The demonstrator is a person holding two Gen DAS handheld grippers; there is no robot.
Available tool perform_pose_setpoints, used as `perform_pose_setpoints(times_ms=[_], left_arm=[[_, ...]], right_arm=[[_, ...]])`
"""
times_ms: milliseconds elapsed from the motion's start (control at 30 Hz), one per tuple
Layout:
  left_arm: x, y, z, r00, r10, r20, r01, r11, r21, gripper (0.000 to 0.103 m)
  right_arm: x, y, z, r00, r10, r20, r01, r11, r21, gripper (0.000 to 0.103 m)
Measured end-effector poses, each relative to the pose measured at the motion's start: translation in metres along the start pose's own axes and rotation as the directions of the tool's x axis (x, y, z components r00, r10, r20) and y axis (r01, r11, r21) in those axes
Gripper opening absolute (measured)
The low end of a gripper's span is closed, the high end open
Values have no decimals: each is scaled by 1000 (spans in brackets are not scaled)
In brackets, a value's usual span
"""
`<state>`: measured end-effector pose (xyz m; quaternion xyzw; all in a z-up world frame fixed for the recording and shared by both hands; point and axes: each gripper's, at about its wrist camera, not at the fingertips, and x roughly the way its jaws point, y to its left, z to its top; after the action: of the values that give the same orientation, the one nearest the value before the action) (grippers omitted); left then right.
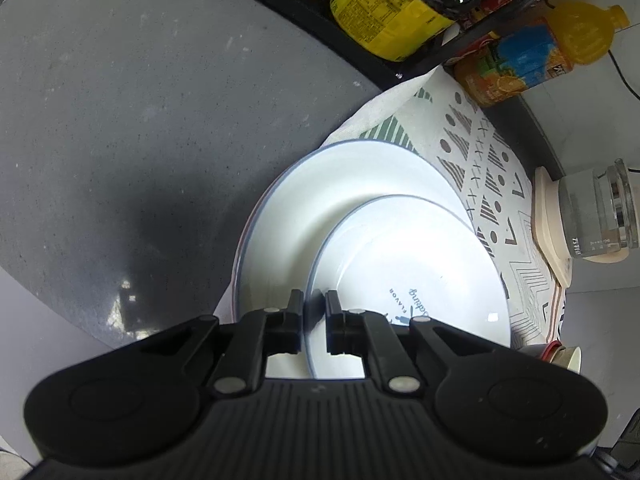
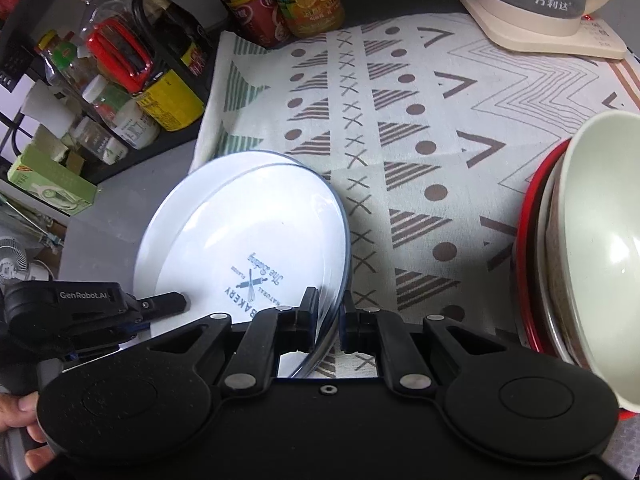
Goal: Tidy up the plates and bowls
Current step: 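Carry the 'BAKERY' plate with both grippers over the 'Sweet' plate stack, then lower the 'BAKERY' plate onto the plate stack and open both grippers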
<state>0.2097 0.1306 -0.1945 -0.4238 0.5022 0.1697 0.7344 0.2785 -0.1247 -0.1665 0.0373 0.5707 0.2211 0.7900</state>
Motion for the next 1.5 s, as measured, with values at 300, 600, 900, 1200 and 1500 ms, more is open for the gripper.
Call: perform_pose_setpoints(times_ms=[300, 600, 900, 1200, 1500], left_arm=[[5, -2, -3, 999, 34, -6, -34, 999, 5, 9], [-12, -9, 1, 995, 100, 21, -101, 993, 54, 22], [-33, -21, 0, 985, 120, 123, -135, 983, 121, 51], [-25, -2, 1, 976, 183, 119, -191, 979, 64, 59], [-15, -4, -6, 974, 189, 123, -197, 978, 60, 59]], right_arm=[[11, -3, -2, 1000, -10, -16, 10, 1000, 5, 12], [15, -1, -1, 1000, -13, -14, 13, 1000, -11, 14], [23, 0, 0, 999, -7, -35, 6, 1000, -23, 20], [28, -4, 0, 999, 12, -46, -14, 999, -44, 25], [30, -10, 1, 999, 23, -49, -25, 999, -42, 35]])
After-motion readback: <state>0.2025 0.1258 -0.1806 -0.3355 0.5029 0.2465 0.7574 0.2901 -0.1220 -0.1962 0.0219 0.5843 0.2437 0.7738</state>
